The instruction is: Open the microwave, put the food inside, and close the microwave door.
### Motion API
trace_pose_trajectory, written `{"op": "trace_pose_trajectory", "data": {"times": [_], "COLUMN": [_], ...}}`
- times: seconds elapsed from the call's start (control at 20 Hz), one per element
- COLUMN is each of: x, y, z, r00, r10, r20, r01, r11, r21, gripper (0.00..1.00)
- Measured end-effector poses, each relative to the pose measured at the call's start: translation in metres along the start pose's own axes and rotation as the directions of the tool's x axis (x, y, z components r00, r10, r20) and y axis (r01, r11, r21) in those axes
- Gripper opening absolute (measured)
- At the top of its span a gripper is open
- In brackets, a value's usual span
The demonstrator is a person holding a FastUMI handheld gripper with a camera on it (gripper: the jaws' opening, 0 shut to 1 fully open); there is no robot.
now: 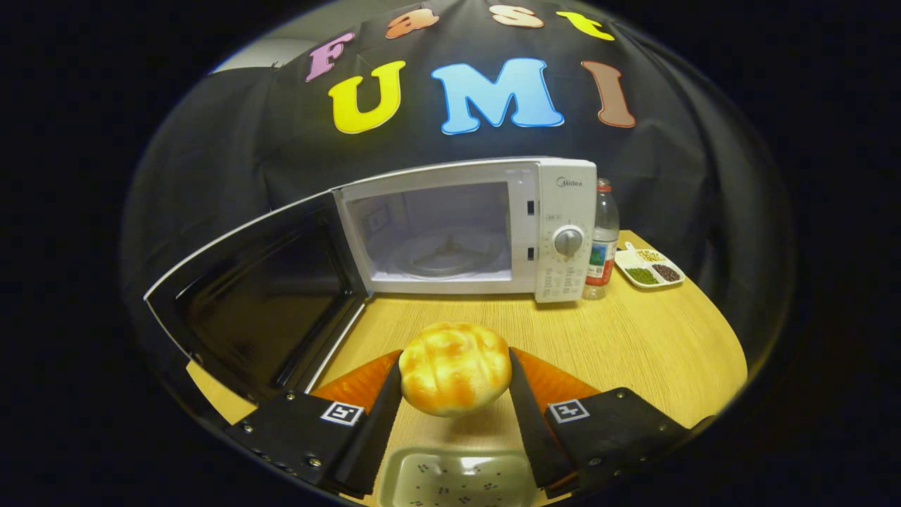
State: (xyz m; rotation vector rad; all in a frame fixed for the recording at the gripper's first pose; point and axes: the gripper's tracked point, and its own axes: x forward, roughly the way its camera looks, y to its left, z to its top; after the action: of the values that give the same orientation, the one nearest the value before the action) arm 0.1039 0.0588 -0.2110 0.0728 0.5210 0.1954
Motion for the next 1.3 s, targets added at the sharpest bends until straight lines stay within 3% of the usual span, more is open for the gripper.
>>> {"op": "trace_pose_trajectory", "data": {"times": [0.65,1.3], "x": [0.114,0.198], "y": [0.036,0.031], "z": [0.068,0.075], "r00": [0.989,0.989], "r10": [0.115,0.069], "r20": [0.094,0.133], "r01": [-0.126,-0.113], "r11": [0.985,0.925], "r21": [0.118,0.362], "gripper": [0.80,0.80]}}
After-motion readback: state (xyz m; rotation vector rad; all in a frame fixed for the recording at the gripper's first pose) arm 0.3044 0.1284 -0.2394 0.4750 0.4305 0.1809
